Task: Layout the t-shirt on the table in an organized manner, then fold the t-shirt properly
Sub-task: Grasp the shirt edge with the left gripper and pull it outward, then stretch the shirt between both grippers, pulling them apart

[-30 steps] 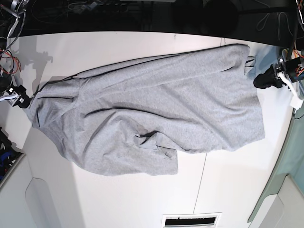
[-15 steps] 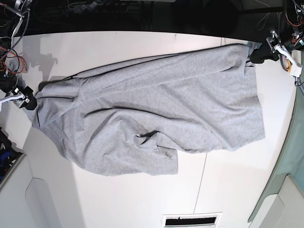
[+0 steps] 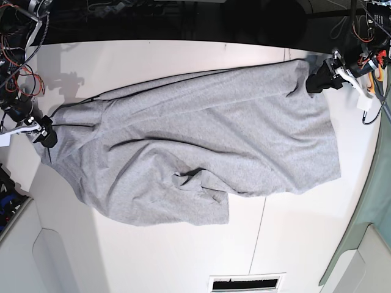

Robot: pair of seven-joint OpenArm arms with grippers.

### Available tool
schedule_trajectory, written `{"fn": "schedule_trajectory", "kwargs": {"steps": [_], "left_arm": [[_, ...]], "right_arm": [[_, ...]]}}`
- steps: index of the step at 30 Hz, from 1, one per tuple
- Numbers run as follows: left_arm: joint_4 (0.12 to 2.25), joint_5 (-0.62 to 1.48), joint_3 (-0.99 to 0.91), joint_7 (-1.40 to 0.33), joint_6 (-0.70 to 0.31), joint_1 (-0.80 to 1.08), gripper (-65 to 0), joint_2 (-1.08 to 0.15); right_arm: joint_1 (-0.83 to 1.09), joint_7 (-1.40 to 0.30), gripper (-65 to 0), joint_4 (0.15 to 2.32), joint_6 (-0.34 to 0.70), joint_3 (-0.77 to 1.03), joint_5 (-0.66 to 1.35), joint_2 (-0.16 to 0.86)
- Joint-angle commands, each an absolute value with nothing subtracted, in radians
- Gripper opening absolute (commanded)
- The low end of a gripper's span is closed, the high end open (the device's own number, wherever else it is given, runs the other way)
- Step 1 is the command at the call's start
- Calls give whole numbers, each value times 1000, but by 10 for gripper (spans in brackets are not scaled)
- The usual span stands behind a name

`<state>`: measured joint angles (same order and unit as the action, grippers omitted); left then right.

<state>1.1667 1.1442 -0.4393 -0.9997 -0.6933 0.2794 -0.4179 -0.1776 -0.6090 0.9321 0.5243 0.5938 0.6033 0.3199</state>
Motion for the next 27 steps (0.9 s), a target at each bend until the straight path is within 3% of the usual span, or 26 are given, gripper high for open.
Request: {"fn": "schedule_trajectory", "kwargs": {"steps": [1,3,4,7,8,9,20,27], "left_arm": [[1177,1136,-435,-1005,-698,279,-289,-432],[1177,1129,-417,-1005,-698,280,-293,-432],[1177,1117,-405,-1005,-698,280,-326,-432],[1177,1077,-369,-980,-698,280,-607,-432],[1177,1065,-359,-963,-698,279,-650,-432],[1177,1050,-353,-944,-698,275,-650,-432],[1083,817,-323,-921,-643,-2,-650,-438],[857,764,-104,-897,-643,-202,-650,-437]], "right_arm": [[-188,-608,-203,940,519,595,587,332],[-192,-588,-228,938,519,595,582,332],[-194,-578,-275,934,519,595,583,332],[-199,-540,-509,926,517,595,571,332],[-200,-520,-592,925,520,595,555,332],[-203,-510,-650,925,521,595,540,333],[-185,-542,-650,926,537,596,554,445],[-75,-645,-650,928,566,656,727,473]]}}
